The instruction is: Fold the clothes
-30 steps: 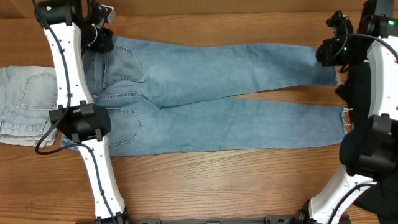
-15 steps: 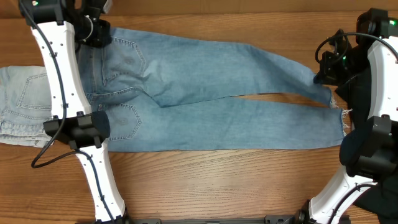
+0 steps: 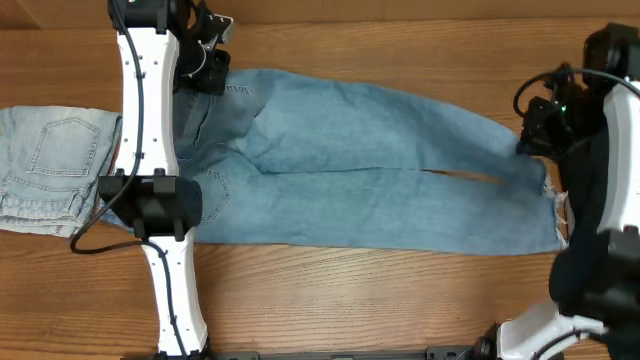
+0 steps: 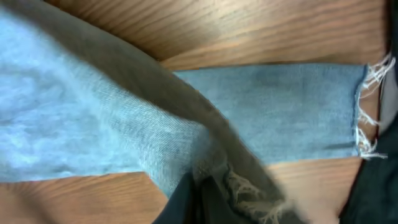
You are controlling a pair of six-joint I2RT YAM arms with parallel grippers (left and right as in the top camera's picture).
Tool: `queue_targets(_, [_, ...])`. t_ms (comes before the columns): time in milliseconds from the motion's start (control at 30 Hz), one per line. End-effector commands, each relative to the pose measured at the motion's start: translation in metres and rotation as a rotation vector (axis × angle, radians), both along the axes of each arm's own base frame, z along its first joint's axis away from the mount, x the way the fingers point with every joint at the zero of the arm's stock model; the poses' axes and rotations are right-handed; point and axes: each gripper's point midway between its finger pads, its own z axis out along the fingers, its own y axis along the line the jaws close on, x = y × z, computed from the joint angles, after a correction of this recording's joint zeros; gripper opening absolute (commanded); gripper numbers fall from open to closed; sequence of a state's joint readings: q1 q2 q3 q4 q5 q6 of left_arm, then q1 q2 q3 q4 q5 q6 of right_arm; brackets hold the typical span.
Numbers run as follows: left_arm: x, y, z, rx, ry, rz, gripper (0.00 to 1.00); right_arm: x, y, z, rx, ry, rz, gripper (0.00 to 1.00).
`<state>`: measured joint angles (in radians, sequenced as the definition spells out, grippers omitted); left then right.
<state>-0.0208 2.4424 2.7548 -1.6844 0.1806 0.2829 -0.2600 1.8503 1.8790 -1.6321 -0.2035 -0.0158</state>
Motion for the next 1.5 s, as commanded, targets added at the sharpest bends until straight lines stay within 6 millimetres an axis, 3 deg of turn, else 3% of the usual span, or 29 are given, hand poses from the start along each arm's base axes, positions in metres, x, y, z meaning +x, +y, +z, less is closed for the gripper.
queue_targets(0, [-0.015,-0.012,0.067,-0.068,-0.131,0.006,0.04,-0.019,0.004,0.000,-0.026,-0.061,-0.044,0.04])
queue_targets(200, [-0.025,-0.011,0.052,-0.065,-0.059,0.032,0.04,-0.052,0.012,-0.045,-0.036,-0.090,-0.044,0.04])
queue_targets(400, [-0.051,-0.011,0.057,-0.067,-0.012,0.036,0.04,-0.071,0.008,-0.067,-0.071,-0.023,-0.111,0.04])
queue_targets(567, [-0.075,-0.004,0.023,-0.021,0.132,0.054,0.04,-0.082,-0.011,-0.078,-0.156,0.038,-0.246,0.04])
queue_targets(733, [-0.081,0.016,-0.012,0.091,0.211,0.113,0.04,-0.087,-0.036,-0.079,-0.198,0.047,-0.385,0.04])
queue_targets(800, [-0.085,0.025,-0.022,0.124,0.241,0.147,0.04,-0.091,-0.039,-0.089,-0.196,0.059,-0.406,0.04])
queue_targets(900, [-0.091,0.030,-0.019,0.120,0.241,0.199,0.04,-0.097,-0.036,-0.107,-0.181,0.079,-0.460,0.04])
queue_targets(1033, [-0.107,0.030,0.006,0.087,0.080,0.278,0.04,-0.097,-0.036,-0.108,-0.179,0.079,-0.476,0.04])
queue_targets(1100, [-0.113,0.029,0.007,0.066,-0.013,0.299,0.04,-0.095,-0.037,-0.108,-0.181,0.073,-0.479,0.04])
queue_targets(1267, [-0.131,0.043,-0.065,0.098,-0.006,0.386,0.04,-0.105,-0.055,-0.107,-0.291,0.102,-0.574,0.04])
queue_targets(1467, [-0.123,0.099,-0.092,0.129,-0.079,0.618,0.04,-0.109,-0.068,-0.105,-0.363,0.103,-0.690,0.04])
